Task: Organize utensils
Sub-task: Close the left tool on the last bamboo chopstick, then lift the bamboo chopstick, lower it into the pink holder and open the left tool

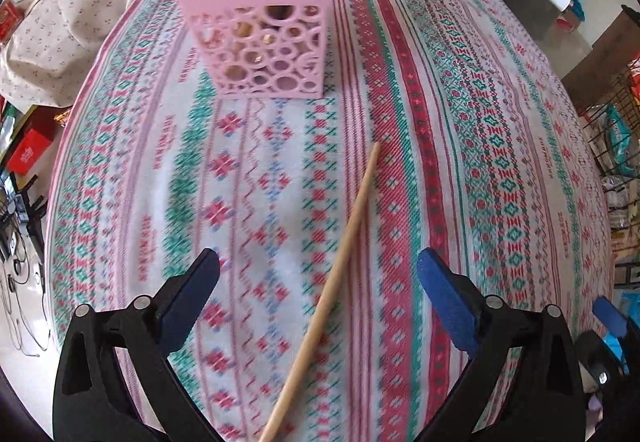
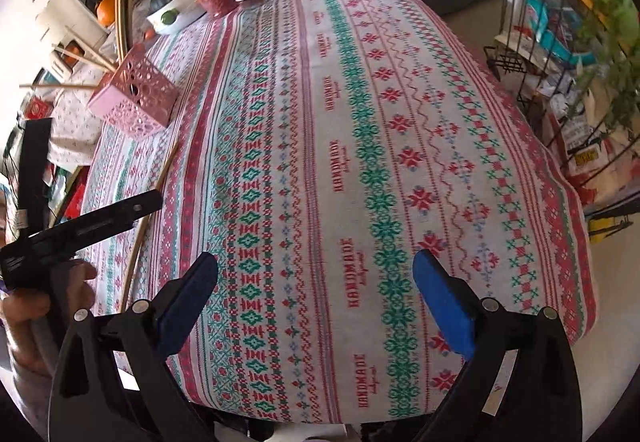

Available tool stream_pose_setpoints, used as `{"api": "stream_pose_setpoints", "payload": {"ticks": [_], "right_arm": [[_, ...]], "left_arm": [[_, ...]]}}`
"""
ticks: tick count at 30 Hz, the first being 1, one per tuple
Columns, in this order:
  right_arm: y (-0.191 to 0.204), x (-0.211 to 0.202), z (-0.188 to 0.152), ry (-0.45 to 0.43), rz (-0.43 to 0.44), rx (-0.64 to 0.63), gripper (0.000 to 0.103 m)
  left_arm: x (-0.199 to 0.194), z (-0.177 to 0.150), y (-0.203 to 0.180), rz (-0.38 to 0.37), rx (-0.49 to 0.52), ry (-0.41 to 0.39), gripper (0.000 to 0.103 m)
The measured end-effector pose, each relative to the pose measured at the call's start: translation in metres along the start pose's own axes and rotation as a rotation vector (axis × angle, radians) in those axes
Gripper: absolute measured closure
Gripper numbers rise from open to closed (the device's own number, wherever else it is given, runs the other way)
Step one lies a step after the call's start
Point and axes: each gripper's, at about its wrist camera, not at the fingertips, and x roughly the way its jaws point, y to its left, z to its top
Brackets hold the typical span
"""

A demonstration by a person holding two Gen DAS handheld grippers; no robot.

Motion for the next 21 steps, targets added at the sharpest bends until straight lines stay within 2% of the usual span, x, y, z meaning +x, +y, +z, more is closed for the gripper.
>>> {"api": "stream_pose_setpoints", "payload": {"ticks": [2, 3, 4, 5, 6, 8, 9, 10, 11, 14, 17, 20, 21], "right_arm": [[-0.006, 0.0, 0.001, 0.01, 0.017, 0.025, 0.008], [-0.008, 0.0, 0.001, 0.013, 0.024, 0.033, 0.008], [-0.01, 0.0, 0.001, 0.018, 0.029, 0.043, 0.008], [-0.012, 0.002, 0.002, 0.023, 0.031, 0.052, 0.008], [-0.013, 0.003, 0.002, 0.029, 0.033, 0.057, 0.008], [-0.015, 0.005, 0.002, 0.047, 0.046, 0.067, 0.008], [-0.015, 0.007, 0.001, 0.054, 0.052, 0.069, 0.008], [-0.015, 0.008, 0.001, 0.059, 0.055, 0.071, 0.008], [-0.014, 0.008, 0.001, 0.061, 0.054, 0.073, 0.008], [-0.011, 0.009, 0.003, 0.054, 0.067, 0.083, 0.008], [-0.006, 0.007, 0.006, 0.037, 0.092, 0.087, 0.008], [0.003, 0.003, 0.009, 0.007, 0.117, 0.084, 0.008], [0.007, 0.002, 0.01, -0.003, 0.13, 0.084, 0.008]], "left_arm": [[0.006, 0.004, -0.006, -0.006, 0.011, 0.015, 0.022], [0.007, 0.005, -0.01, 0.013, 0.021, 0.008, 0.023], [0.006, 0.006, -0.014, 0.024, 0.038, -0.007, 0.03], [0.006, 0.007, -0.017, 0.017, 0.05, -0.015, 0.041], [0.004, 0.008, -0.022, 0.011, 0.068, -0.019, 0.047], [0.002, 0.009, -0.028, 0.002, 0.096, -0.02, 0.069], [0.001, 0.008, -0.029, -0.001, 0.104, -0.024, 0.075], [0.001, 0.007, -0.027, -0.006, 0.103, -0.028, 0.087], [0.0, 0.006, -0.025, -0.012, 0.097, -0.031, 0.093], [-0.005, 0.0, -0.003, -0.095, 0.018, -0.04, 0.098], [-0.022, -0.011, 0.013, -0.178, -0.069, -0.097, 0.098], [-0.054, -0.023, 0.033, -0.224, -0.11, -0.213, 0.098], [-0.071, -0.03, 0.04, -0.236, -0.123, -0.274, 0.098]]}}
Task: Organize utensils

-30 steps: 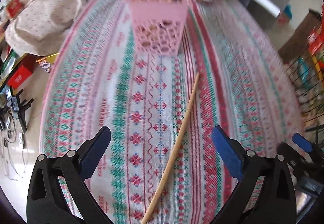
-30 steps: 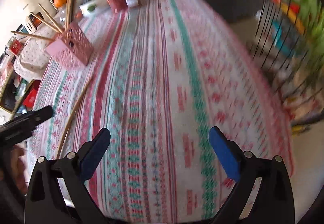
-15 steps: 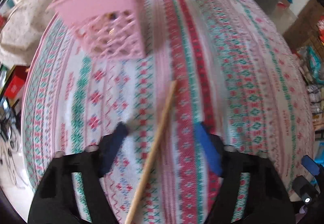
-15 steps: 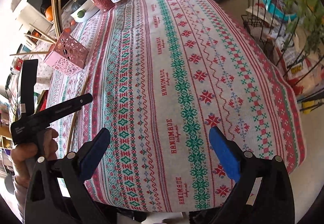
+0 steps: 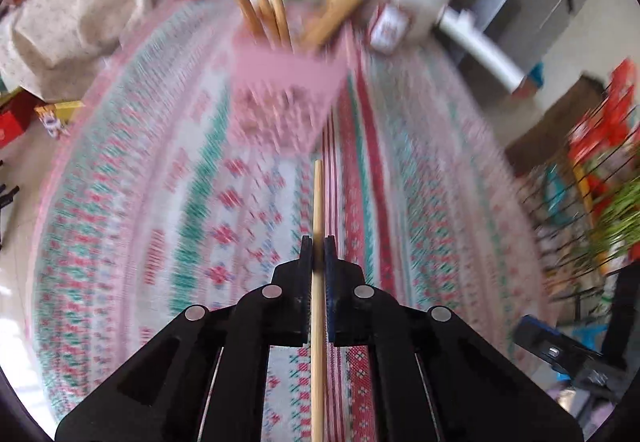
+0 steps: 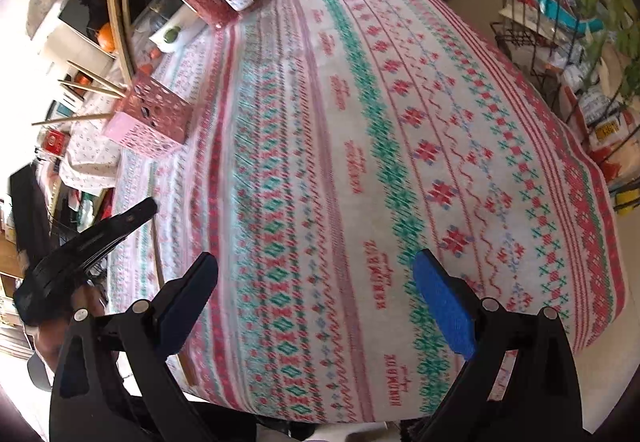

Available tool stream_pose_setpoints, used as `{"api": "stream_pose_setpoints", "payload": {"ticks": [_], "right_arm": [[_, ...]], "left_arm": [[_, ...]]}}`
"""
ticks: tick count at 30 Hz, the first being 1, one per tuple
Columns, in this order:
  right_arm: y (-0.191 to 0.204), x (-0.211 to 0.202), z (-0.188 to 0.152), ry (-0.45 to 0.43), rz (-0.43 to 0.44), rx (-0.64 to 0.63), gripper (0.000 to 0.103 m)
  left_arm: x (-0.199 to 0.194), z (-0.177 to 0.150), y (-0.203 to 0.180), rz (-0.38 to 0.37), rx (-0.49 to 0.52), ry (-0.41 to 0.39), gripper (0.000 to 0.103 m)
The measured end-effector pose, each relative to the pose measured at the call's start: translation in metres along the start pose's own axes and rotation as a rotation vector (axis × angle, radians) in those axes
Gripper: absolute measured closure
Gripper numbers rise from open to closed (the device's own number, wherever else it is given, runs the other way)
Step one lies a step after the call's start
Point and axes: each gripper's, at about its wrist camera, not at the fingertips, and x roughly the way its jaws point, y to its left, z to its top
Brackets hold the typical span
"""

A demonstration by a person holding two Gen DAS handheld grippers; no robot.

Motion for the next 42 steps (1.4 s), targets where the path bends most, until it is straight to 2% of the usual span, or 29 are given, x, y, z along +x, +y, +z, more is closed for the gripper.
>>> {"api": "stream_pose_setpoints", "payload": {"ticks": [5, 11, 16, 21, 25, 29, 30, 31, 32, 34, 36, 37, 40, 42], "right_arm": [[0.011, 0.004, 0.002, 0.0, 0.038, 0.017, 0.008], [0.013, 0.007, 0.002, 0.014, 0.037, 0.018, 0.008], [-0.001, 0.007, 0.004, 0.019, 0.031, 0.059, 0.008], [-0.009, 0.012, 0.007, 0.037, 0.044, 0.103, 0.008], [-0.007, 0.014, 0.009, 0.045, 0.047, 0.101, 0.008], [-0.004, 0.02, 0.01, 0.068, 0.053, 0.093, 0.008], [-0.002, 0.021, 0.01, 0.068, 0.052, 0.089, 0.008], [-0.001, 0.021, 0.01, 0.065, 0.048, 0.083, 0.008], [0.001, 0.021, 0.01, 0.058, 0.041, 0.078, 0.008], [0.003, 0.02, 0.01, 0.047, 0.031, 0.066, 0.008], [0.005, 0.019, 0.01, 0.039, 0.022, 0.049, 0.008], [0.006, 0.02, 0.01, 0.034, 0.012, 0.043, 0.008], [0.007, 0.02, 0.011, 0.022, -0.001, 0.038, 0.008], [0.014, 0.018, 0.013, -0.008, -0.024, 0.022, 0.008]], "left_arm": [[-0.051, 0.008, 0.003, -0.02, -0.032, -0.171, 0.098], [-0.119, 0.021, 0.001, -0.013, -0.067, -0.357, 0.098], [-0.174, 0.061, -0.016, -0.004, -0.066, -0.533, 0.098], [-0.198, 0.11, -0.041, 0.021, -0.03, -0.615, 0.098], [-0.183, 0.137, -0.047, 0.065, -0.026, -0.613, 0.098], [-0.148, 0.156, -0.04, 0.105, -0.044, -0.535, 0.095], [-0.129, 0.162, -0.034, 0.121, -0.063, -0.487, 0.089], [-0.122, 0.165, -0.029, 0.129, -0.082, -0.462, 0.07], [-0.114, 0.164, -0.019, 0.128, -0.119, -0.441, 0.061], [-0.114, 0.156, -0.008, 0.113, -0.152, -0.451, 0.061], [-0.123, 0.143, -0.002, 0.136, -0.161, -0.482, 0.061], [-0.127, 0.136, -0.001, 0.152, -0.153, -0.494, 0.059], [-0.131, 0.111, 0.002, 0.185, -0.13, -0.503, 0.043], [-0.125, 0.095, 0.004, 0.196, -0.123, -0.481, 0.042]]}}
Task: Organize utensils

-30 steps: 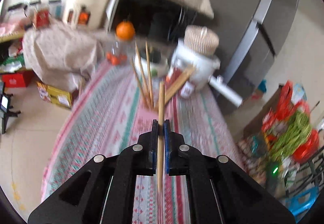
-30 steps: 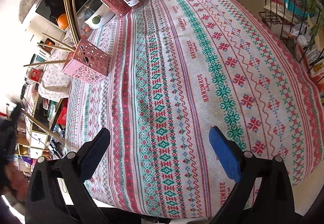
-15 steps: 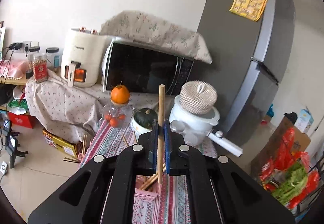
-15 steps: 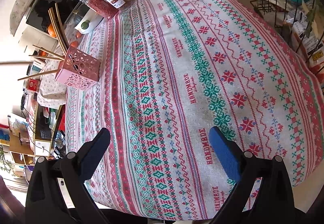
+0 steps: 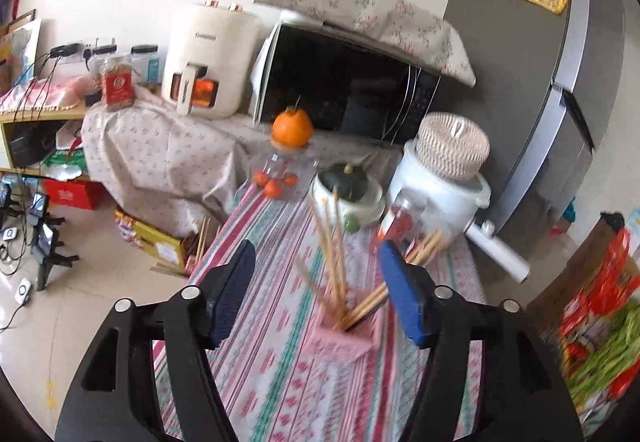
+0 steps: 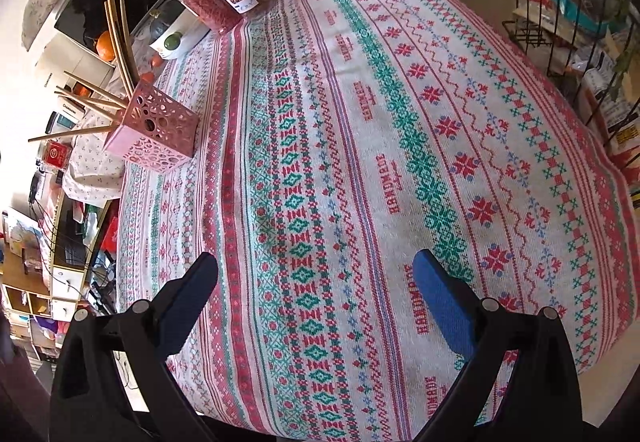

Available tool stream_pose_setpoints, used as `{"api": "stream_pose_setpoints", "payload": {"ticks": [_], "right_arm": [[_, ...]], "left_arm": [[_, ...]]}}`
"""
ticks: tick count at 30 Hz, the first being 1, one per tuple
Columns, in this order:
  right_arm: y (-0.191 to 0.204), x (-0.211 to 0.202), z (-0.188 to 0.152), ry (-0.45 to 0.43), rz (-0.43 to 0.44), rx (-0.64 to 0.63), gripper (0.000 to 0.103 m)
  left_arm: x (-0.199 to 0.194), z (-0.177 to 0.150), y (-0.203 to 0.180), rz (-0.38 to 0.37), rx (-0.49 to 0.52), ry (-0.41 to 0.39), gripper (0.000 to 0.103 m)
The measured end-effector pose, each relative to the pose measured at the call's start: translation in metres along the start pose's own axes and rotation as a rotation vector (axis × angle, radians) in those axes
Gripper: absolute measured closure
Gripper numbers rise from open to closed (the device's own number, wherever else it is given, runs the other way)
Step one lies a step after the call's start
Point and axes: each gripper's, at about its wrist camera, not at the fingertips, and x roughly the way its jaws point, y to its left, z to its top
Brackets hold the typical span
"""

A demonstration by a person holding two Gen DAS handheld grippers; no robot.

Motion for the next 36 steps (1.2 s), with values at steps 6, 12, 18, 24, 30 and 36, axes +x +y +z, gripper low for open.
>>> {"api": "stream_pose_setpoints", "payload": {"ticks": [6, 12, 18, 24, 30, 36], "right_arm": [[0.028, -0.03, 0.003, -0.197, -0.08, -0.118, 0.008], [0.042, -0.094, -0.011, -0.442, -0.135, -0.152, 0.007], [0.044, -0.131, -0.031, -0.464, -0.163, -0.098, 0.007], [0.061, -0.172, -0.063, -0.551, -0.281, -0.162, 0.007], [0.055, -0.199, -0.082, -0.582, -0.212, -0.136, 0.007], [0.066, -0.207, -0.098, -0.621, -0.289, -0.188, 0.007]], "left_arm": [[0.004, -0.044, 0.004, -0.025, -0.028, 0.084, 0.042], [-0.017, -0.075, -0.002, -0.023, -0.024, 0.112, 0.03], [-0.06, -0.086, -0.017, -0.032, 0.024, 0.072, 0.011], [-0.111, -0.098, -0.034, -0.007, 0.112, -0.035, 0.007], [-0.143, -0.11, -0.048, 0.041, 0.207, -0.113, 0.007], [-0.161, -0.116, -0.046, 0.006, 0.176, -0.074, 0.007]]}}
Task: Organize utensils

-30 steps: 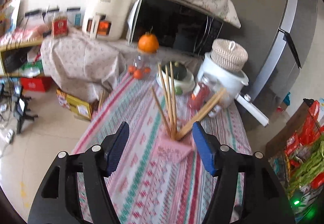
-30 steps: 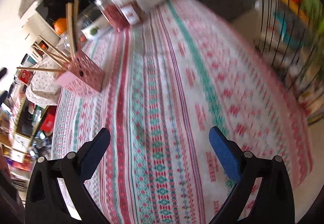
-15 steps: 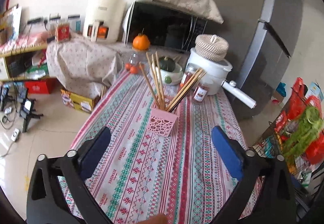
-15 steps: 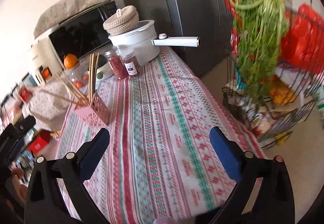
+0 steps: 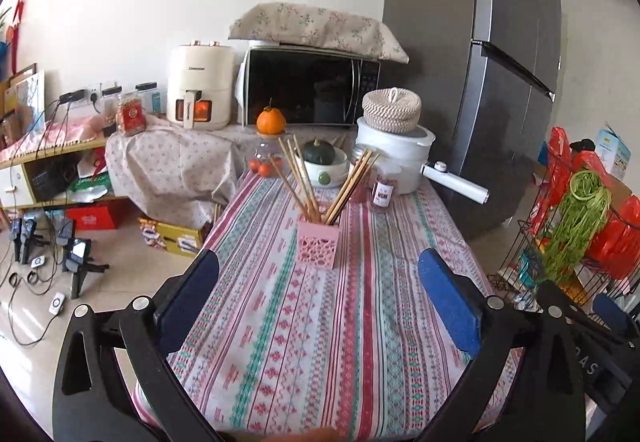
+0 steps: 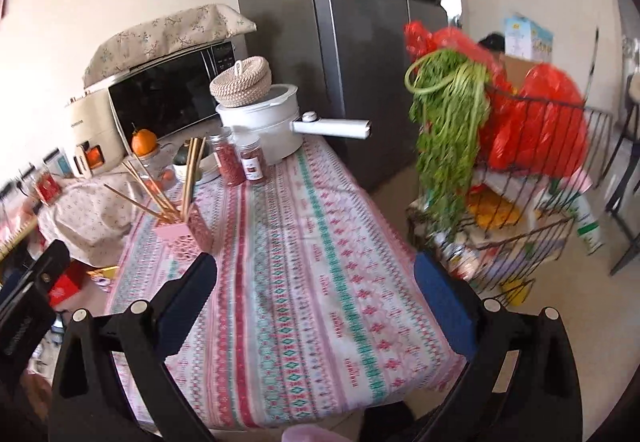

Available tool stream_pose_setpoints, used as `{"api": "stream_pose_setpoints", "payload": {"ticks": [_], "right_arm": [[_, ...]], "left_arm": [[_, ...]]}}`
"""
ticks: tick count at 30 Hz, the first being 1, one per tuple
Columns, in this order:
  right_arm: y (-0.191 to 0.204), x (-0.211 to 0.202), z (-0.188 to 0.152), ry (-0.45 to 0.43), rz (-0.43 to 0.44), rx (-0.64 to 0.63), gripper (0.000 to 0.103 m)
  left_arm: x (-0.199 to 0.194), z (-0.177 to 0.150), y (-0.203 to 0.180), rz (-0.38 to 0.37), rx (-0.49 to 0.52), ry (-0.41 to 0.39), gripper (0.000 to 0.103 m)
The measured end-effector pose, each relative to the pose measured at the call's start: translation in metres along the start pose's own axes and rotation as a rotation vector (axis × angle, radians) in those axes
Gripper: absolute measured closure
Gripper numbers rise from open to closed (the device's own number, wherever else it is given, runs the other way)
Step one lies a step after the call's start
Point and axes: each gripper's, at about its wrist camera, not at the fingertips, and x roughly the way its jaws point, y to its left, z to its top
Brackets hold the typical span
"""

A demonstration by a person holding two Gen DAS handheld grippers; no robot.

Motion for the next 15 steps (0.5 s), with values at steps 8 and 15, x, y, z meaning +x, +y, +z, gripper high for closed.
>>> {"api": "stream_pose_setpoints", "payload": {"ticks": [8, 15], "right_arm": [[0.005, -0.01, 0.001, -0.004, -0.02, -0.029, 0.007], [0.009, -0.013, -0.002, -0.011, -0.025, -0.047, 0.007]], "left_arm": [[-0.012, -0.006, 0.003, 0.017, -0.018, 0.004, 0.007], [-0.009, -0.012, 0.002, 0.025, -0.016, 0.031, 0.007]]}}
